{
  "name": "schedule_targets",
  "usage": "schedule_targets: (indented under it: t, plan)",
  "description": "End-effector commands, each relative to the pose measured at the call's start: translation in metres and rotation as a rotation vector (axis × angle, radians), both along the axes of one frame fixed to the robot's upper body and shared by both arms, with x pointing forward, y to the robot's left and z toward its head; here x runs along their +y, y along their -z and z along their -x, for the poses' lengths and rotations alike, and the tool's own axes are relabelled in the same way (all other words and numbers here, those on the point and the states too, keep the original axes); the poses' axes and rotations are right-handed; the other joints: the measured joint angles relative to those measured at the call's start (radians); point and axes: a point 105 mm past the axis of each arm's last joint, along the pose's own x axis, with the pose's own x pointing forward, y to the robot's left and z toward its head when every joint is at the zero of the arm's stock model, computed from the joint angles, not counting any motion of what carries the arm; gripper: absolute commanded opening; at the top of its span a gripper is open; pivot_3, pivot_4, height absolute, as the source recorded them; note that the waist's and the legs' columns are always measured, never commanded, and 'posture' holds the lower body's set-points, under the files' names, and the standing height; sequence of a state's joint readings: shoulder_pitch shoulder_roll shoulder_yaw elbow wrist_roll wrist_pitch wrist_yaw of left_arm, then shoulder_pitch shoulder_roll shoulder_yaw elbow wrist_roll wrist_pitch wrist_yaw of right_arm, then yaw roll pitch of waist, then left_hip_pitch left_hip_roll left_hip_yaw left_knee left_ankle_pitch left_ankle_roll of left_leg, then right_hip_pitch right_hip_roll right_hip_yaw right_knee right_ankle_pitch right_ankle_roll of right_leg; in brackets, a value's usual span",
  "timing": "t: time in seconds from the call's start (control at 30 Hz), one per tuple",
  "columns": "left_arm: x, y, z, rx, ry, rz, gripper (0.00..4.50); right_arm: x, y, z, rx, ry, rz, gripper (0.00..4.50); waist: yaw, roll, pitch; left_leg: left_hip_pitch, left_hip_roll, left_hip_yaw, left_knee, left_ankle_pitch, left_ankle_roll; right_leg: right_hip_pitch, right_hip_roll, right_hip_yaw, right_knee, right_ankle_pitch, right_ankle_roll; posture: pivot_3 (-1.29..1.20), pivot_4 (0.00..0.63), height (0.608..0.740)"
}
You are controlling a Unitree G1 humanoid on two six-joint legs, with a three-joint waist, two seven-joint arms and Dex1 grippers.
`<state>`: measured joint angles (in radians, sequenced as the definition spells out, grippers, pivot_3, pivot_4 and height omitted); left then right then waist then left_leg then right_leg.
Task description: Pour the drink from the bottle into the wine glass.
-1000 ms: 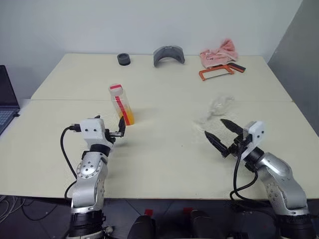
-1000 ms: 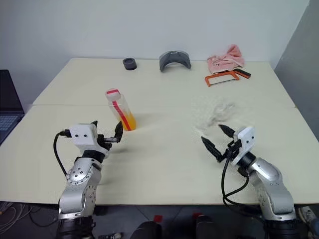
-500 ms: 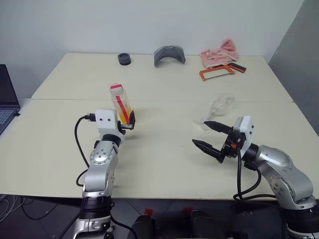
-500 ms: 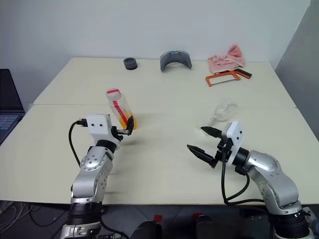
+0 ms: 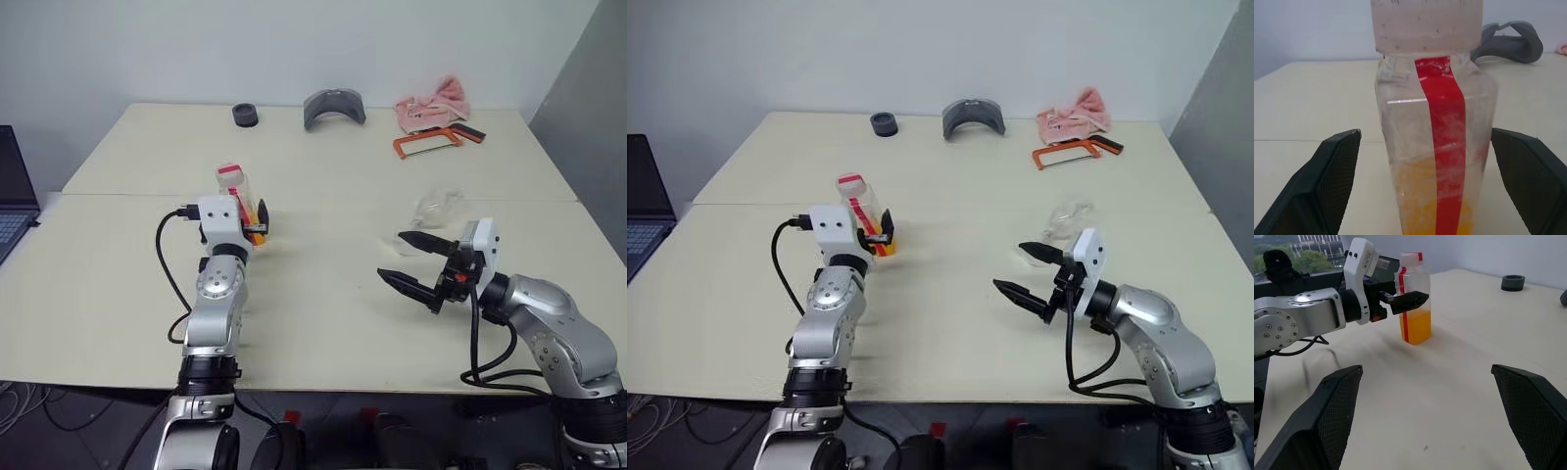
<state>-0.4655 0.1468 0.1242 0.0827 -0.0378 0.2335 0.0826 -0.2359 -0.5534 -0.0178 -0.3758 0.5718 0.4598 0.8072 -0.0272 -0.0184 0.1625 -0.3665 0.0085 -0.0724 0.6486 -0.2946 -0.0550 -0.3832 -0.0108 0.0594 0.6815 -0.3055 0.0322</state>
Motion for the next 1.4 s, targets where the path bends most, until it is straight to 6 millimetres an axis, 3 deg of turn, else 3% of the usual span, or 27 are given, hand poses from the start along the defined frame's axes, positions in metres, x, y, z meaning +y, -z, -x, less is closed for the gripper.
schedule_targets:
  t: [0.03,1.23,1.4]
  plan:
    - [-0.002,-0.018,-0.004,-0.05,-0.023,-0.01,4.48,0.0,-0.012,0.0,-0.038,-0.025,-0.003,4.5,0.0,0.0,0.0,0.0,0.0,0.0,0.0,0.0,0.0,0.0,0.0,0.0,0.0,0.0,0.0,0.0,0.15,0.74]
    - [-0.007,-0.024,-0.02,0.006,-0.079,-0.049,4.48,0.003,-0.018,-0.004,-0.036,-0.056,0.002,4.5,0.0,0.0,0.0,-0.001,-0.001,-0.001,0.0,0.0,0.0,0.0,-0.003,-0.003,0.0,0.0,0.0,0.0,0.15,0.74]
    - [-0.007,-0.026,-0.02,-0.003,-0.078,-0.059,3.3,0.002,-0.017,-0.004,-0.034,-0.052,0.004,4.5,0.0,0.0,0.0,-0.001,-0.001,-0.001,0.0,0.0,-0.001,0.0,-0.004,-0.003,0.0,0.0,0.0,0.0,0.15,0.74]
